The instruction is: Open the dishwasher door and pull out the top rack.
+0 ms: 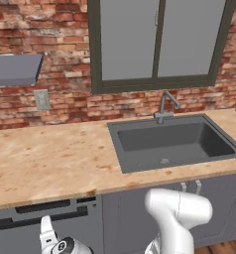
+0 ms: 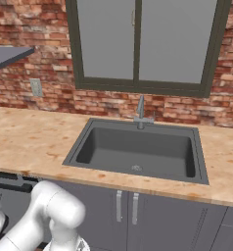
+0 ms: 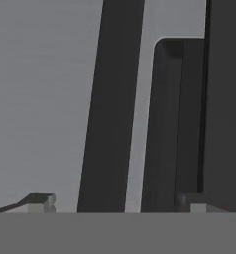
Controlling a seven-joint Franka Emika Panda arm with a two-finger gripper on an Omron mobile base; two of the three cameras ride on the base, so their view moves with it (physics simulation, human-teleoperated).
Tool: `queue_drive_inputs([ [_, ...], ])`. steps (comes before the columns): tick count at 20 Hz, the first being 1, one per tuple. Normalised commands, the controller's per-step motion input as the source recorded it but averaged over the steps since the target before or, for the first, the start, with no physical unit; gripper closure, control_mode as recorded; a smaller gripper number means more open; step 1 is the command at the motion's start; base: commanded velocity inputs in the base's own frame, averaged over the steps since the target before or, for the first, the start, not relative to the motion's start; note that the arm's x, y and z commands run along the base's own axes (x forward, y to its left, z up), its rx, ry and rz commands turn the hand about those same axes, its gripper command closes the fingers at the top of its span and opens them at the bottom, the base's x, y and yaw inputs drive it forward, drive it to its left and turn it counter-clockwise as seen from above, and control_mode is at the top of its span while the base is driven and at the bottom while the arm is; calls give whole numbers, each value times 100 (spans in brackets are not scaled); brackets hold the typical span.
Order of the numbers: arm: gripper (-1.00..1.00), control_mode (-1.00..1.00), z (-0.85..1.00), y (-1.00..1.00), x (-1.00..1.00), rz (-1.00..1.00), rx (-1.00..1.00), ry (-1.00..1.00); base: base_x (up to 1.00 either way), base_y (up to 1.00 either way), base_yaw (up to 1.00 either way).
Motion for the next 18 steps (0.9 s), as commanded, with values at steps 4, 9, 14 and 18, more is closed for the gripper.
queue_drive_inputs([
  [4, -100, -100, -19, 14, 32, 0, 3, -4, 0, 0, 0],
  [9, -100, -100, -22, 15, 32, 0, 3, -3, 0, 0, 0],
  [14, -100, -100, -26, 18, 36, 0, 3, -2, 0, 0, 0],
  [18, -100, -100, -30, 19, 37, 0, 3, -2, 0, 0, 0],
])
